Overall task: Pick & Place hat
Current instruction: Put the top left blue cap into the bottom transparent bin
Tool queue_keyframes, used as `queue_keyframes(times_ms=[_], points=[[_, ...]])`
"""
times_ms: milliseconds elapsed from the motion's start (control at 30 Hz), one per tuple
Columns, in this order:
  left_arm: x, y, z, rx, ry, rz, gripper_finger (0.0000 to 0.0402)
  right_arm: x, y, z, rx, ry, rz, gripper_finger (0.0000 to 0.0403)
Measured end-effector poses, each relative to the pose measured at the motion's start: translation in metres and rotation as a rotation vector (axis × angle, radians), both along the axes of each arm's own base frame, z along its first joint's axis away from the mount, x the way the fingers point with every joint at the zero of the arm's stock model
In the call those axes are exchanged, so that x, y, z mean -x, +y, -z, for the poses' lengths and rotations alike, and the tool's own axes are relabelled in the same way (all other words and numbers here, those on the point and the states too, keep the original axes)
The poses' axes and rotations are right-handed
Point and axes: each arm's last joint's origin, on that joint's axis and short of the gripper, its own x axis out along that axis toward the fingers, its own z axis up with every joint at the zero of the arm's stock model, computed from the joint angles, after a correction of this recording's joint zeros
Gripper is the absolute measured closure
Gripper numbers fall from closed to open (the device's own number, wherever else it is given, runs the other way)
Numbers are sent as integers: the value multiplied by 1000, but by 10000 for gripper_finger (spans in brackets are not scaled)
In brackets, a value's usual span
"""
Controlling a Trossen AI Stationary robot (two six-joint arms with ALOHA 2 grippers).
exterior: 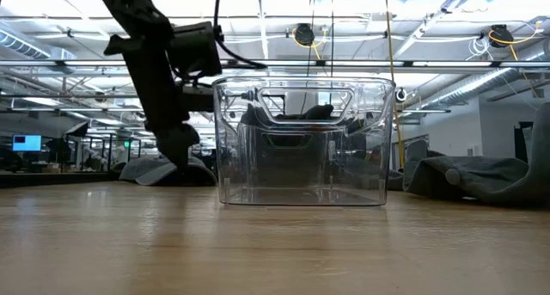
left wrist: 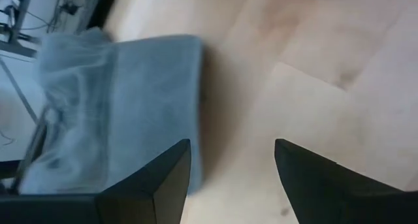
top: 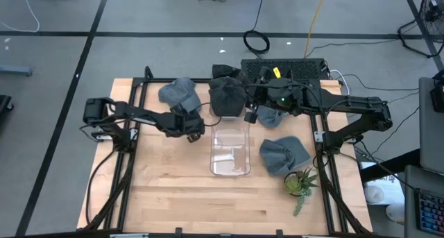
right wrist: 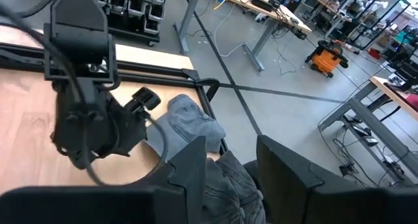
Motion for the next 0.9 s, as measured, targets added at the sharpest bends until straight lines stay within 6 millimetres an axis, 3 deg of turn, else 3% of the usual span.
queue_keyframes(times_ms=[200, 633, 900], points=[[-2, -3, 15, -31, 65, -10, 179, 0, 1, 0, 5, 6, -27, 277], [-7, -6, 9, -151, 79, 31, 212, -1, 2, 0, -22, 2, -77, 277], [-9, 1, 7, -124, 120, 131, 195, -1, 2, 2, -36, 14, -72, 277]])
